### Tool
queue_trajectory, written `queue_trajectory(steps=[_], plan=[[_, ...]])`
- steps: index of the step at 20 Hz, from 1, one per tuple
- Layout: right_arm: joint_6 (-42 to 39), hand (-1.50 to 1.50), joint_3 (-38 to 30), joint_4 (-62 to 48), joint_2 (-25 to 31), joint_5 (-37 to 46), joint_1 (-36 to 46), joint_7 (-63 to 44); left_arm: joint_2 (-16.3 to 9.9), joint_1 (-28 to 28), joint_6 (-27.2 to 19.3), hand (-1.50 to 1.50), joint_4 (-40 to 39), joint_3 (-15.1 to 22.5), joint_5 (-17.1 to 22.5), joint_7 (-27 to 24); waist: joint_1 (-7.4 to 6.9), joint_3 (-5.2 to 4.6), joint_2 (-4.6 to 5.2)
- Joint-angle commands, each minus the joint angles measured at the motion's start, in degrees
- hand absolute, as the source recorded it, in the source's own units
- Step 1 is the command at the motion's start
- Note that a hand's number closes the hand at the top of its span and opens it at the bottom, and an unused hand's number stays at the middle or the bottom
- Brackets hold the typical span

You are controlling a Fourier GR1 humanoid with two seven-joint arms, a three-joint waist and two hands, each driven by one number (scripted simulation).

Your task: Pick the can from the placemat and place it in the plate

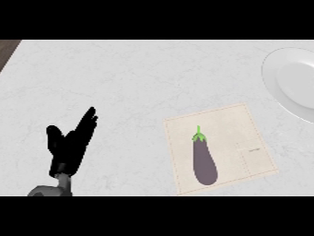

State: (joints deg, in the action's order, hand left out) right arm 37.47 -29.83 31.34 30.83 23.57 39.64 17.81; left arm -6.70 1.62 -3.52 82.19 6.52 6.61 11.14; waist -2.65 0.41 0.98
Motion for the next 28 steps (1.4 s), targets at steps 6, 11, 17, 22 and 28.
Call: queue_trajectory(steps=[6,11,17,22,28], plan=[[-9.81,-1.50,3.05,-17.15,5.49,4.83,2.58,-4.86,-0.07,0.56,1.44,0.00,-0.68,1.14,-0.01,1.82,-2.51,0.08,1.35],[-17.48,-1.50,-0.55,-17.12,7.17,0.42,4.76,2.45,0.61,0.60,0.91,0.00,-0.86,0.79,0.14,1.51,-1.87,0.17,1.09],[-18.19,-1.50,-9.17,-15.47,6.08,-8.40,4.91,11.97,0.56,1.53,0.85,0.00,-0.82,0.26,0.41,2.13,-1.03,0.24,1.06],[-21.66,-1.50,-14.15,-17.68,8.66,-13.13,2.74,15.12,-1.27,-2.35,2.35,0.00,0.60,-0.67,1.12,0.94,-0.77,0.04,0.50],[-37.82,-1.50,-15.04,-20.79,11.88,-15.25,-2.26,17.84,0.52,-2.03,0.01,0.00,1.01,-0.34,-0.08,0.71,0.52,-0.04,0.10]])
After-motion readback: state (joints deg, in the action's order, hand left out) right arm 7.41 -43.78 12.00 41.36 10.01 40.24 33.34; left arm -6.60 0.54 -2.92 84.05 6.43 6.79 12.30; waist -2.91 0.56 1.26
